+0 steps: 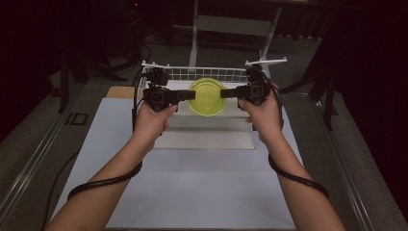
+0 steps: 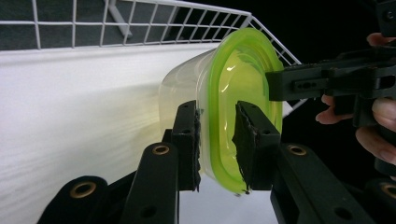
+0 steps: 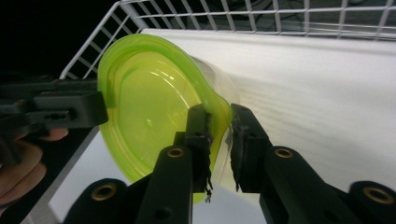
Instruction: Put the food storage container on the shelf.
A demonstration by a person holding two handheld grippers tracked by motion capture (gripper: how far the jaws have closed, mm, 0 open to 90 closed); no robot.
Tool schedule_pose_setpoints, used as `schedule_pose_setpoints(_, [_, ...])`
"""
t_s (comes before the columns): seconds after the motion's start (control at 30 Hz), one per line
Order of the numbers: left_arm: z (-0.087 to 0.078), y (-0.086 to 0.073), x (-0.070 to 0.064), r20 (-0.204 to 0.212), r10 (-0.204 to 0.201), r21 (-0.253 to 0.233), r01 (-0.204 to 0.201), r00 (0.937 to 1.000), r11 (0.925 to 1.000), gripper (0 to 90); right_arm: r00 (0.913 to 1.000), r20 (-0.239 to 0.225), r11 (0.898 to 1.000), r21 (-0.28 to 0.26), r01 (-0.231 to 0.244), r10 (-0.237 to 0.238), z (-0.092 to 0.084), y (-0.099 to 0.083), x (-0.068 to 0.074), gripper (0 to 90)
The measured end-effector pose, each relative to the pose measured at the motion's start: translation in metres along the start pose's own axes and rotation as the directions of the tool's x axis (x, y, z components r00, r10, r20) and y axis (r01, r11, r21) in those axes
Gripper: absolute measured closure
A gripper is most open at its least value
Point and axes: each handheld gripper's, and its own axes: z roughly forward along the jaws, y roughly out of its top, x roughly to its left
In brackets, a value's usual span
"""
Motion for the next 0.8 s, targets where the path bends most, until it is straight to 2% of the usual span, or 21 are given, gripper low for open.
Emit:
schedule_pose_setpoints(0.07, [0.003,0.001,0.000,-0.015,-0.001,0.002,0.001,0.9999,1.0000,71.3,0.9999,-0.001,1.000,-0.006,-0.013,0.013,0.002,0.002,-0.001,74.2])
schedule_pose_setpoints(0.1, [0.004,0.001,0.001,-0.018,-0.003,0.004,0.003,0.9998,1.0000,71.3,0.9999,0.011,1.000,-0.019,-0.013,0.013,0.002,0.003,-0.001,67.9])
schedule_pose_setpoints(0.17, [0.005,0.002,0.003,-0.022,-0.031,-0.003,0.031,0.9993,0.9995,71.3,0.9997,0.024,1.000,-0.026,-0.009,0.010,0.002,0.003,-0.001,70.4])
schedule_pose_setpoints(0.23, [0.007,0.003,0.006,-0.034,-0.035,-0.006,0.035,0.9988,0.9994,71.2,0.9991,0.041,0.999,-0.037,-0.010,0.011,0.004,0.003,-0.001,70.2])
schedule_pose_setpoints(0.4, [0.010,0.005,0.016,-0.046,-0.058,-0.001,0.058,0.9973,0.9983,69.5,0.9995,0.026,1.000,-0.019,-0.017,0.018,0.011,0.002,-0.003,66.9])
schedule_pose_setpoints(0.5, [0.012,0.006,0.019,-0.063,-0.057,-0.003,0.057,0.9964,0.9984,66.6,0.9997,0.015,0.999,-0.026,-0.021,0.021,0.013,0.002,-0.002,66.1])
schedule_pose_setpoints(0.6, [0.014,0.007,0.020,-0.096,-0.050,-0.007,0.050,0.9942,0.9987,58.7,0.9996,0.015,0.999,-0.029,-0.021,0.022,0.014,0.004,-0.001,64.0])
schedule_pose_setpoints(0.7, [0.013,0.010,0.019,-0.118,-0.049,-0.031,0.046,0.9918,0.9985,53.4,0.9996,0.014,0.999,-0.037,-0.022,0.022,0.013,0.005,0.000,57.2])
schedule_pose_setpoints(0.8, [0.008,0.010,0.017,-0.116,-0.025,-0.055,0.019,0.9930,0.9983,48.4,0.9997,0.024,0.998,-0.061,0.007,-0.005,0.010,0.006,0.000,51.5])
